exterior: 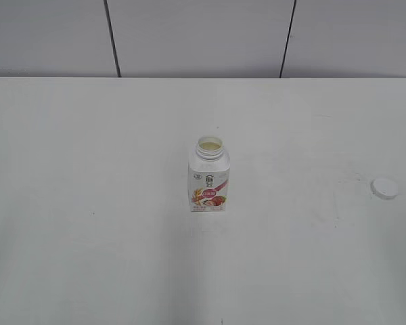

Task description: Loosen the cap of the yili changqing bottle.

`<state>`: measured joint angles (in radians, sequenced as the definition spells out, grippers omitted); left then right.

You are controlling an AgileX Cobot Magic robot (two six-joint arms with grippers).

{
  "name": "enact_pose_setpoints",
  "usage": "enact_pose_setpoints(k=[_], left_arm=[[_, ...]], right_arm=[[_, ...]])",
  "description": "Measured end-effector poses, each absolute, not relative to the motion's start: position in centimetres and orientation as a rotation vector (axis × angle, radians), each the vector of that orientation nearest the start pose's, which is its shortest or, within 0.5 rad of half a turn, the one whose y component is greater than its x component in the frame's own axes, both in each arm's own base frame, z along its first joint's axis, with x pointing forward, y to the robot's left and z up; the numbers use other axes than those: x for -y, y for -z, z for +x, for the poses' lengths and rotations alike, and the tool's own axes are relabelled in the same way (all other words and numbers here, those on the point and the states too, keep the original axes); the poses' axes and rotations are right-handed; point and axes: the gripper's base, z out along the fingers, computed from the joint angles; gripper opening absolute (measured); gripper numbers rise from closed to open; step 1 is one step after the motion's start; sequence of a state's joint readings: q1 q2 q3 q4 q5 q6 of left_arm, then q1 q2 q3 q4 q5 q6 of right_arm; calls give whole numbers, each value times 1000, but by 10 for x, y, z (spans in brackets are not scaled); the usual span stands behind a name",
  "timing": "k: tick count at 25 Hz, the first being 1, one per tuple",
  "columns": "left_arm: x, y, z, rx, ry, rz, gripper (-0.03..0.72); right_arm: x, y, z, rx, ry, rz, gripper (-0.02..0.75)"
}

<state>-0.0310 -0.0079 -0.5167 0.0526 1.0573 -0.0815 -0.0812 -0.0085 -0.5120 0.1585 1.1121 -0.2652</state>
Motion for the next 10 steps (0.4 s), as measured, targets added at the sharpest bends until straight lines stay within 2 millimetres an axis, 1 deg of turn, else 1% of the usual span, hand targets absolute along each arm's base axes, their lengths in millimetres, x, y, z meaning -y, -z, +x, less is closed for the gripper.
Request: enact_pose_setpoints(k=[10], left_arm=[[-4, -282, -8, -2015, 15, -54, 573]], right_arm=[[-13, -277, -9, -2055, 31, -205, 522]])
